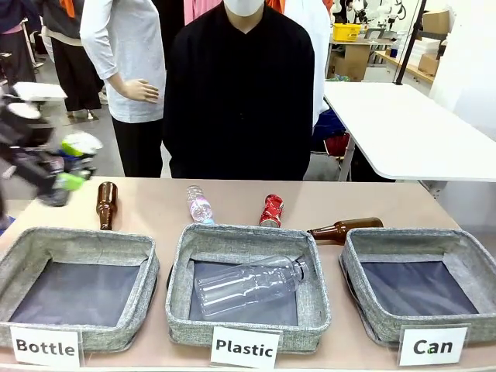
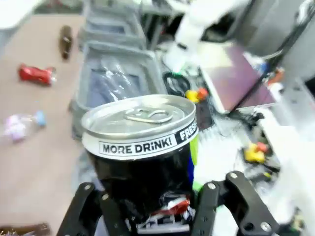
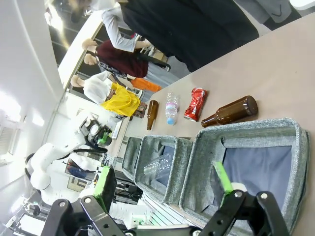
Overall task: Sort the can waste into the basket.
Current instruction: Pick up the can waste from the table and place it in the right Fabric basket.
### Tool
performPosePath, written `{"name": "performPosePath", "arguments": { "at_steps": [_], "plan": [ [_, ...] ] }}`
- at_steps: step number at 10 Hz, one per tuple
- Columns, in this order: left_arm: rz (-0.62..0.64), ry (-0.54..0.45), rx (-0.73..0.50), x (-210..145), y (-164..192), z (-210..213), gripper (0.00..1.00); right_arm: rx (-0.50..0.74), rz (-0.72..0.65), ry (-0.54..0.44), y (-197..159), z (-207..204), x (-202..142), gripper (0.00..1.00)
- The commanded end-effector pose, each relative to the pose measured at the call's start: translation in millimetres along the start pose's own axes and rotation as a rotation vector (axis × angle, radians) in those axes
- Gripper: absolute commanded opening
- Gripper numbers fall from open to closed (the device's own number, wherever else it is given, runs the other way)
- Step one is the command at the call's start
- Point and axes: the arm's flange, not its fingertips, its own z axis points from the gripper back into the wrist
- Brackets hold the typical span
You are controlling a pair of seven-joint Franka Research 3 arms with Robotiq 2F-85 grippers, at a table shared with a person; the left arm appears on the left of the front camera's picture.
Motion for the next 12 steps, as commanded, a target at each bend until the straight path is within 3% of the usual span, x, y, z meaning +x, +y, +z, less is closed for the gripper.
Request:
{"name": "performPosePath", "arguments": {
  "at_steps": [1,2,3,5,6,7,8,10,11,12],
  "plan": [
    [-0.114,0.016,0.017,-31,-44,35,0.00,0.019,0.028,-0.022,0,-1,2,1.00],
    [-0.078,-0.104,0.204,-52,-53,47,0.00,0.019,0.028,-0.022,0,-1,2,1.00],
    [-0.027,0.027,-0.004,-14,-33,22,0.00,0.019,0.028,-0.022,0,-1,2,1.00],
    [-0.027,0.027,-0.004,-14,-33,22,0.00,0.019,0.028,-0.022,0,-1,2,1.00],
    [-0.042,0.001,0.047,-32,-52,39,0.00,0.019,0.028,-0.022,0,-1,2,1.00],
    [0.007,0.144,0.033,-11,-33,-6,0.00,0.019,0.028,-0.022,0,-1,2,1.00],
    [-0.063,0.193,0.066,12,-36,-16,0.00,0.019,0.028,-0.022,0,-1,2,1.00],
    [0.016,0.211,0.183,25,-21,17,0.00,0.019,0.028,-0.022,0,-1,2,1.00],
    [-0.002,0.233,0.165,11,-29,45,0.00,0.019,0.028,-0.022,0,-1,2,1.00],
    [-0.083,0.251,0.154,-22,-69,85,0.00,0.019,0.028,-0.022,0,-1,2,1.00]
  ]
}}
